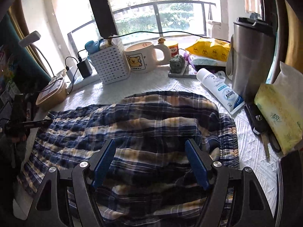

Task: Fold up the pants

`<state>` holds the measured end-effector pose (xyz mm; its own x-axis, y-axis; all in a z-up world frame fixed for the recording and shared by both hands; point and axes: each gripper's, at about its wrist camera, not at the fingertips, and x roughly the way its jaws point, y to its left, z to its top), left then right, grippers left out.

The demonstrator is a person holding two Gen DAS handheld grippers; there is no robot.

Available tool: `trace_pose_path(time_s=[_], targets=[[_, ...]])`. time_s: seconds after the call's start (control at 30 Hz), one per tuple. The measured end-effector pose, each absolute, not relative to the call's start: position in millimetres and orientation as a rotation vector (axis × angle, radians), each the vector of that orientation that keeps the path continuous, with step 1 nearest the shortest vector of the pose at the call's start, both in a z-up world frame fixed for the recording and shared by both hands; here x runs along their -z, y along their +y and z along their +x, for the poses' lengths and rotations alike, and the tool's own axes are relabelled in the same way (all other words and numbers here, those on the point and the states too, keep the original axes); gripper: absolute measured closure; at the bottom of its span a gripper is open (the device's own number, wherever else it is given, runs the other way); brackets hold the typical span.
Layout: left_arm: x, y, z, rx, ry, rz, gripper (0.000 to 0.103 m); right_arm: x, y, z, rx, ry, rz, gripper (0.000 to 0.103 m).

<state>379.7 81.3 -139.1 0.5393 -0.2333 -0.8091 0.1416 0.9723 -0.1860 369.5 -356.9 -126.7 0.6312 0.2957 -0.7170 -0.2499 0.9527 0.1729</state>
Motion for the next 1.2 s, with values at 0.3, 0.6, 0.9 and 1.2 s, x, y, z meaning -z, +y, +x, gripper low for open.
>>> trace_pose_path(time_s=[0.3,0.6,0.9,1.2], targets=[[133,66,377,0.054,0.826,0.185,0.096,138,-358,370,-0.328,0.843,0.058,0.026],[106,96,360,-0.062,0.784,0.111,0.048,123,-355,373,-0.338,0.826,0.027,0.025],[104,33,314,0.237,0.823,0.076,0.047,149,-334,450,-0.355,1.001,-0.12,0.061],[133,21,289,0.25,0.919,0.062,0.047,127,-307,420,-0.341,0.926,-0.197,0.06]])
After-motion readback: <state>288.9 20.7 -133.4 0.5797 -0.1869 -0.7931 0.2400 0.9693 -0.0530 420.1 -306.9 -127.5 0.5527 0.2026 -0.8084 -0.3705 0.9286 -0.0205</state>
